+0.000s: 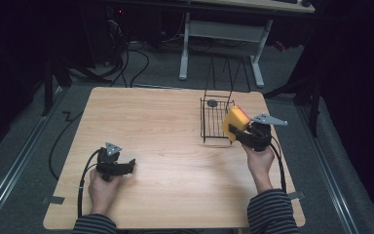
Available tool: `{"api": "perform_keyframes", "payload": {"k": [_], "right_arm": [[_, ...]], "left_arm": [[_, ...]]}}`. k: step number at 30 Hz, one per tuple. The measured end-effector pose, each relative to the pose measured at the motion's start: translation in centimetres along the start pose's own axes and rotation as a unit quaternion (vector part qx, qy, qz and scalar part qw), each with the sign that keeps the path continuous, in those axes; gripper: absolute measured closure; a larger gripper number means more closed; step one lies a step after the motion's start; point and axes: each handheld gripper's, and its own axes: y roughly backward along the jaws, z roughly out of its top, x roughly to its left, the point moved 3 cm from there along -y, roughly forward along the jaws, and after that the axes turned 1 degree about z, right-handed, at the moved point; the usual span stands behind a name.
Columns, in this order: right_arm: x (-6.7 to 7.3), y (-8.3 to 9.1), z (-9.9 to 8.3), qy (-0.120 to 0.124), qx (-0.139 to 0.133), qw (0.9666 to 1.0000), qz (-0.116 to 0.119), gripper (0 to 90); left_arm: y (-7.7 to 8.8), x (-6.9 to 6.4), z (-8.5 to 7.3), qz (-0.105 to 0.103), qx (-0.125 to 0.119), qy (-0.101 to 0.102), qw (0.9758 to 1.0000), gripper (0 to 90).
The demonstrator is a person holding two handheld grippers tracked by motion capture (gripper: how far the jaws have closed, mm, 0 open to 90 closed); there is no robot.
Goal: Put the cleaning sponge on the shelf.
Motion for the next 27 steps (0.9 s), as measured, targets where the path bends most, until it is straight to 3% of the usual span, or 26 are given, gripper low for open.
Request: {"api": "perform_keyframes", "payload": {"k": [12, 27], "right_arm": [[0.1, -3.0, 0.9, 0.012, 0.011, 0.9998, -0.011, 60.6], [-0.2, -6.5, 1.2, 0.010, 0.030, 0.9990, -0.030, 60.4]], "left_arm": [[0.0, 0.0, 0.0, -0.003, 0.000, -0.003, 1.0000, 17.0], [0.0, -0.1, 0.0, -0.003, -0.001, -0.004, 1.0000, 17.3]]}}
